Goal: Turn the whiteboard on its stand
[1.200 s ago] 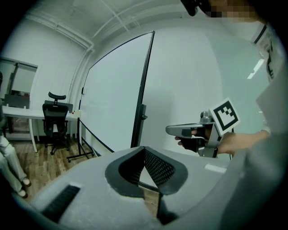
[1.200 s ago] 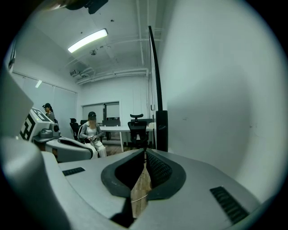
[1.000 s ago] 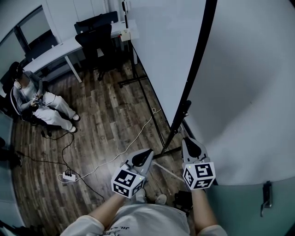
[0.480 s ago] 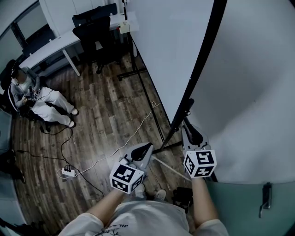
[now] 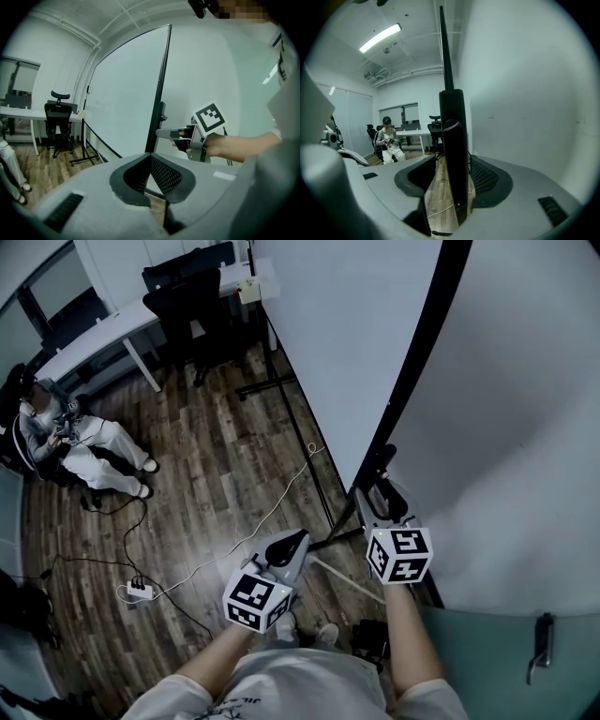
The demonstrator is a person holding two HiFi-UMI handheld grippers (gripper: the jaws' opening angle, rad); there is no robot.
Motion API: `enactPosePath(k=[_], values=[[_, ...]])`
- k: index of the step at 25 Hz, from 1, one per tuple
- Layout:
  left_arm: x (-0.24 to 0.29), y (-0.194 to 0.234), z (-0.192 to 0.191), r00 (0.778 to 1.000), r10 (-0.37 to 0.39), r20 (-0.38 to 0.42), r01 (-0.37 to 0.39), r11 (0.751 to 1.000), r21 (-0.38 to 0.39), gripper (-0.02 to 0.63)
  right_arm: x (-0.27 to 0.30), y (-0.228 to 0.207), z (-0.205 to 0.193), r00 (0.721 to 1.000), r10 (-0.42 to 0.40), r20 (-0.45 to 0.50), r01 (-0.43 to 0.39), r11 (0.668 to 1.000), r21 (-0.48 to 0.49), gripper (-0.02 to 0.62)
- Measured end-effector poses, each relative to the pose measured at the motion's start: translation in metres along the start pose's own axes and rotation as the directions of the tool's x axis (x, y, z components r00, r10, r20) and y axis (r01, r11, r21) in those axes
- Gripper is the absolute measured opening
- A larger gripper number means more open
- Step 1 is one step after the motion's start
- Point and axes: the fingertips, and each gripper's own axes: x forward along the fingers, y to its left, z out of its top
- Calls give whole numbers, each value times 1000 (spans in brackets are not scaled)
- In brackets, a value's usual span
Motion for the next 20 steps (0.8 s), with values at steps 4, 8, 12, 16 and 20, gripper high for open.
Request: enactPosePath(k=[4,8,12,16,20], values=[[1,3,-4,1000,9,-11,-9,1000,-11,11,13,-5,-3,1000,-3,-15,3,1000,-1,202],[3,5,-8,1000,15,-21,-15,1000,-12,11,26,-11,-3,1000,-4,-19,4,1000,-4,204],[0,11,-11,999,24,-29,-25,999,-24,11,40,-12,0,1000,-12,-26,11,1000,-17,203],[-1,11,-13,999,30,-33,-31,999,-25,11,45,-16,0,999,-27,-31,26,999,-40,202],[-4,13,-17,999,37,-35,-38,999,-26,11,47,-14,-4,999,-29,-35,28,999,-40,202]])
